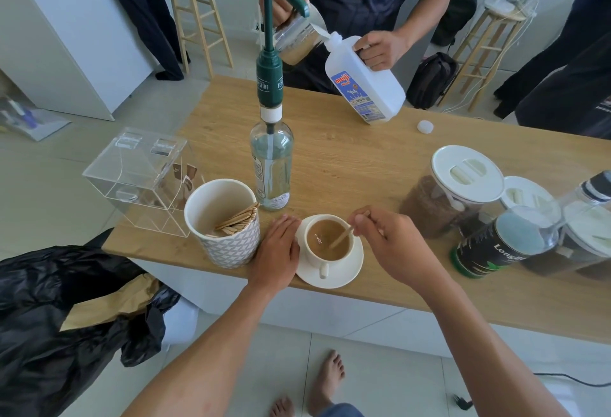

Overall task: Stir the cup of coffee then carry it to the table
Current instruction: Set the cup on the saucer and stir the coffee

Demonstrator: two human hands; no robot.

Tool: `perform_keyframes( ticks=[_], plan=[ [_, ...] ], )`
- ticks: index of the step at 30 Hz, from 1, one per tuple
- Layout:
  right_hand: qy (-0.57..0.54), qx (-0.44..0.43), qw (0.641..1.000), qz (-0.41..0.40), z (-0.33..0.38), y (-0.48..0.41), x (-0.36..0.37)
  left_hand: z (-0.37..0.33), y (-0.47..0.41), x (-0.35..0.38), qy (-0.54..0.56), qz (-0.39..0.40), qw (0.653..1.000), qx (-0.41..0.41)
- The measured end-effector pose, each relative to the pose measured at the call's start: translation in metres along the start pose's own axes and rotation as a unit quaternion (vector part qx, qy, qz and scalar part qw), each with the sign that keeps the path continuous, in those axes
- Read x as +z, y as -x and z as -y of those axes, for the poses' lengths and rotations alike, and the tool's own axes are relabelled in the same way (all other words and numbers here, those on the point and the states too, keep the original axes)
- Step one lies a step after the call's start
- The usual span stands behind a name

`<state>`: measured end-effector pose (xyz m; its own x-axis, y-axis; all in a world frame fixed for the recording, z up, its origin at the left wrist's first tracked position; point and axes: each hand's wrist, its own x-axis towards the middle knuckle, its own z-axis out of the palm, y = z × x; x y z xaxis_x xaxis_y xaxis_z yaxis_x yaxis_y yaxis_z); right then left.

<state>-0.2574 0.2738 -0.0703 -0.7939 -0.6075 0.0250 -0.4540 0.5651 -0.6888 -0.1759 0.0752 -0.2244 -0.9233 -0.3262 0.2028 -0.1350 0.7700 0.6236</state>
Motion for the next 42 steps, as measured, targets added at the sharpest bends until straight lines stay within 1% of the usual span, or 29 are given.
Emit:
perform_keyframes(
  ticks=[4,5,7,9,11,13,14,17,18,20,22,25,29,31,33,36,37,38,40,41,42],
  plan=[
    [0.029,-0.006,0.998,-0.061,-0.004,-0.003,-0.005,0.000,0.000,-0.001,0.001,0.001,1.000,-0.002],
    [0.023,-0.017,0.998,-0.058,-0.002,-0.004,-0.004,0.000,0.000,-0.001,0.000,0.001,1.000,-0.003],
    [0.004,-0.030,0.999,-0.017,0.000,-0.003,0.000,-0.001,0.001,-0.002,0.000,0.001,1.000,-0.005],
    [0.001,-0.016,1.000,0.005,-0.002,0.000,0.000,-0.001,0.001,-0.002,0.000,0.003,1.000,-0.006],
    [0.009,0.001,0.999,-0.030,-0.007,-0.001,-0.004,-0.002,0.001,-0.002,0.003,0.005,1.000,-0.007],
    [-0.008,0.004,0.998,-0.062,-0.007,-0.002,-0.006,-0.002,0.001,-0.002,0.004,0.008,1.000,-0.008],
    [-0.022,-0.001,0.998,-0.060,-0.005,-0.002,-0.006,-0.001,0.001,-0.002,0.003,0.008,1.000,-0.009],
    [-0.031,-0.004,0.999,-0.007,0.000,0.000,-0.002,-0.002,0.001,-0.002,0.000,0.008,1.000,-0.010],
    [-0.019,-0.003,1.000,-0.008,0.000,0.001,-0.002,-0.002,0.000,-0.002,0.001,0.008,1.000,-0.010],
    [0.008,-0.004,0.999,-0.047,-0.002,0.000,-0.005,-0.002,0.000,-0.002,0.002,0.009,1.000,-0.007],
    [0.009,-0.021,0.998,-0.063,-0.001,-0.001,-0.005,-0.002,0.000,-0.002,-0.002,0.010,1.000,-0.006],
    [0.003,-0.025,1.000,-0.015,0.003,0.001,-0.003,-0.001,0.000,-0.002,-0.005,0.010,1.000,-0.007],
    [0.015,-0.018,0.997,-0.072,-0.002,0.000,-0.006,-0.001,0.000,-0.002,-0.008,0.003,1.000,-0.002],
    [-0.007,-0.024,0.999,-0.041,0.001,0.000,-0.005,-0.001,0.000,-0.002,-0.011,0.000,1.000,0.000],
    [-0.001,-0.020,1.000,-0.011,0.001,0.002,-0.004,-0.001,0.000,-0.002,-0.011,-0.002,1.000,0.000],
    [0.018,-0.018,0.998,-0.063,-0.001,0.001,-0.006,-0.002,0.000,-0.002,-0.012,-0.005,1.000,0.003],
    [0.012,-0.022,0.997,-0.069,-0.001,0.001,-0.007,-0.002,0.000,-0.002,-0.013,-0.004,1.000,0.004],
    [0.005,-0.026,0.998,-0.059,0.001,0.001,-0.007,-0.002,0.000,-0.002,-0.012,-0.003,1.000,0.004],
    [-0.004,-0.020,1.000,-0.012,0.004,0.002,-0.006,-0.002,0.000,-0.002,-0.011,-0.003,1.000,0.000],
    [0.004,-0.014,1.000,-0.005,0.004,0.003,-0.006,-0.002,0.000,-0.002,-0.011,-0.003,1.000,0.000],
    [0.015,-0.011,1.000,-0.015,0.002,0.003,-0.007,-0.002,0.000,-0.002,-0.011,-0.004,1.000,0.002]
  ],
)
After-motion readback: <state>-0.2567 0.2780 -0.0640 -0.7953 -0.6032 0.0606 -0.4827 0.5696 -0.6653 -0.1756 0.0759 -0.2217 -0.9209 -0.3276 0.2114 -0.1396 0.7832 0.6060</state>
